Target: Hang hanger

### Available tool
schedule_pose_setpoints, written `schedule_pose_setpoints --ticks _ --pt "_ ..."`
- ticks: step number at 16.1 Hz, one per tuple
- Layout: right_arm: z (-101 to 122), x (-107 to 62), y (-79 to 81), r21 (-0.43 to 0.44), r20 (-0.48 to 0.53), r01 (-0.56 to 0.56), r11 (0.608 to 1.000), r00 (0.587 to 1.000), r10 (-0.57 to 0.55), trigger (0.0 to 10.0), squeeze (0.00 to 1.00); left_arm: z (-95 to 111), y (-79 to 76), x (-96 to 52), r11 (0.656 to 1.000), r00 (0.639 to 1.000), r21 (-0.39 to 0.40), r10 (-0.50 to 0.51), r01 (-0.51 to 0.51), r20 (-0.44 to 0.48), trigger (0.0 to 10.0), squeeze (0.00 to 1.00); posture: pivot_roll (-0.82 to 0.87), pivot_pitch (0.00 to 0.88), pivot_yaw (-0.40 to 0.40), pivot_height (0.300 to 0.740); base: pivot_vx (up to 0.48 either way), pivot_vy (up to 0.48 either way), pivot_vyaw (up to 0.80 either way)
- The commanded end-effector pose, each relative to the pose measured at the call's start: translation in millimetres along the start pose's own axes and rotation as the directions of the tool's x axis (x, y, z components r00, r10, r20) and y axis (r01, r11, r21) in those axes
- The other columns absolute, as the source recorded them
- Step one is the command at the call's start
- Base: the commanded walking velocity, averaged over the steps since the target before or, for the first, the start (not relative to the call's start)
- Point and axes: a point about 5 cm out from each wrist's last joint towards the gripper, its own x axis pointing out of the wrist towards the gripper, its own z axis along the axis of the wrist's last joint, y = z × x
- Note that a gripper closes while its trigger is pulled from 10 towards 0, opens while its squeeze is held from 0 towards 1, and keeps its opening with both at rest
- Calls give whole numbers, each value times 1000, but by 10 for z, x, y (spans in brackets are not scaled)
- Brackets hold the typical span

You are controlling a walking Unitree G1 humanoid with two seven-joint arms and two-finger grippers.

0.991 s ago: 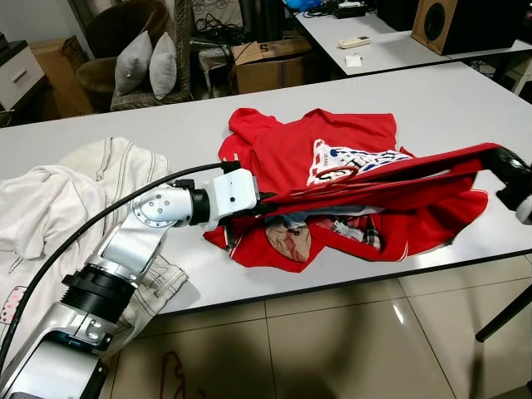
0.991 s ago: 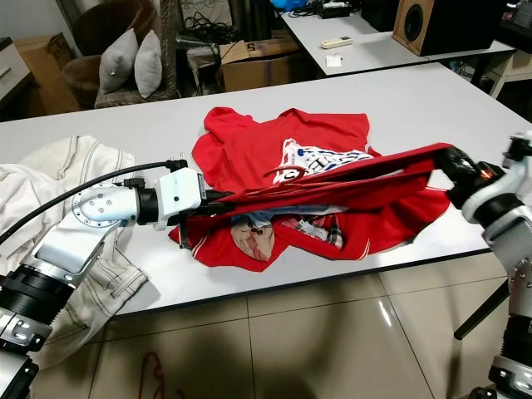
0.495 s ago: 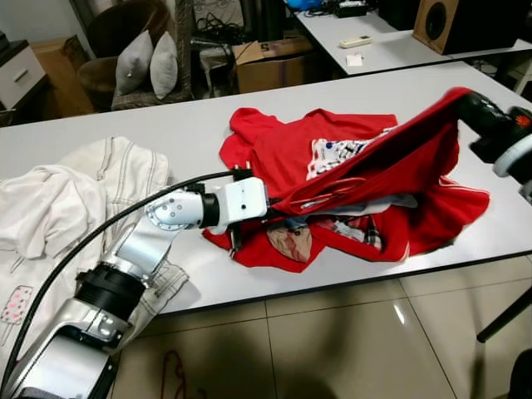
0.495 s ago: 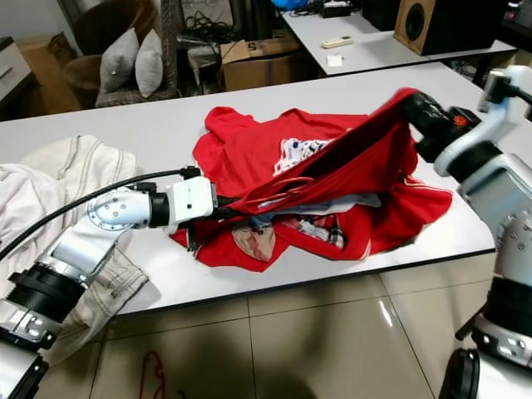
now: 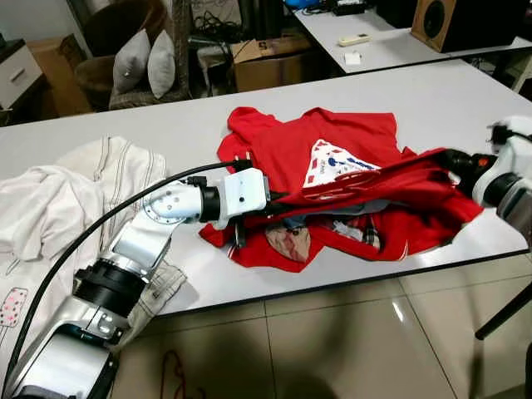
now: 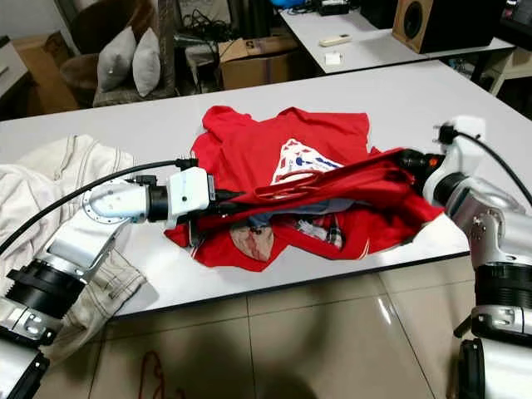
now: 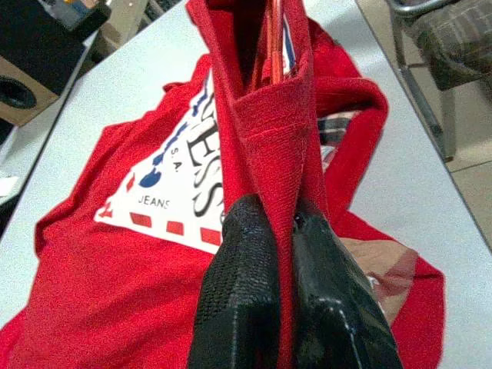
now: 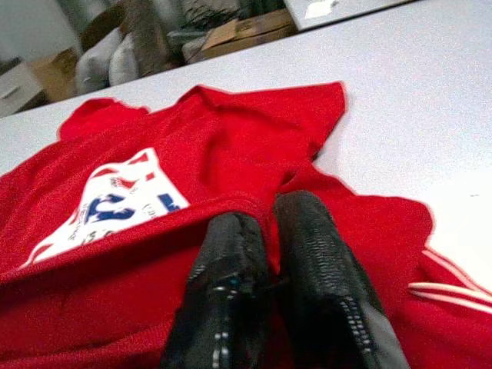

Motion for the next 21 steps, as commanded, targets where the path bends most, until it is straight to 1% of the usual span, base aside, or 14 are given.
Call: schedule_pose_setpoints --ticks 1,3,5,8,10,11,13,15,16,17,18,19,20,21 --pt "234 -39 4 -28 69 -50 998 996 52 10000 1000 -23 3 -72 1000 1000 -6 -6 6 -13 0 0 -112 0 122 740 0 0 0" --pt "298 -51 12 -36 71 -112 993 991 115 10000 1000 -39 1 -71 1000 1000 -18 -3 3 -15 0 0 -112 0 120 740 0 0 0" --pt "323 -103 -38 -77 20 -181 980 983 183 10000 1000 -20 15 -59 997 1000 -73 2 0 25 0 0 -114 0 120 740 0 0 0" --pt "364 -322 -121 -122 -95 -337 934 940 327 10000 1000 -63 57 -55 997 1000 -74 -3 2 -9 0 0 -115 0 125 740 0 0 0" --pt "347 -494 -166 -143 -186 -452 880 886 425 10000 1000 -86 112 -54 996 1000 -87 5 -7 -24 0 0 -119 0 130 740 0 0 0" --pt "365 -539 -156 -148 -189 -489 860 867 461 10000 1000 -87 123 -50 997 999 -83 4 -7 -33 0 0 -121 0 131 740 0 0 0" --pt "456 -649 -58 -162 -162 -591 790 806 570 10000 1000 -62 136 9 996 999 -86 -3 0 -32 0 0 -124 0 134 740 0 0 0" --pt "450 -593 -110 -212 -144 -523 826 852 503 10000 1000 -40 116 46 995 1000 -99 -19 18 -12 0 0 -126 0 136 740 0 0 0" --pt "461 -524 -176 -226 -96 -434 872 901 424 10000 1000 -27 99 64 994 999 -105 -35 35 1 0 0 -126 0 138 740 0 0 0" --pt "494 -545 -134 -242 -47 -473 847 878 477 10000 1000 -30 96 69 994 999 -104 -41 41 0 0 0 -122 0 136 740 0 0 0" --pt "552 -613 27 -281 -31 -577 767 804 593 10000 1000 -35 112 63 994 999 -99 -40 39 -7 0 0 -120 0 135 740 0 0 0" --pt "572 -653 123 -306 -45 -628 716 760 648 10000 1000 -36 123 57 995 999 -94 -37 36 -12 0 0 -119 0 135 740 0 0 0" --pt "583 -665 177 -346 -80 -642 684 747 660 10000 1000 -33 131 53 995 999 -92 -36 35 -12 0 0 -117 0 133 740 0 0 0" --pt "592 -666 253 -440 -157 -644 627 742 652 10000 1000 -26 142 48 995 999 -89 -38 37 -13 0 0 -115 0 132 740 0 0 0"
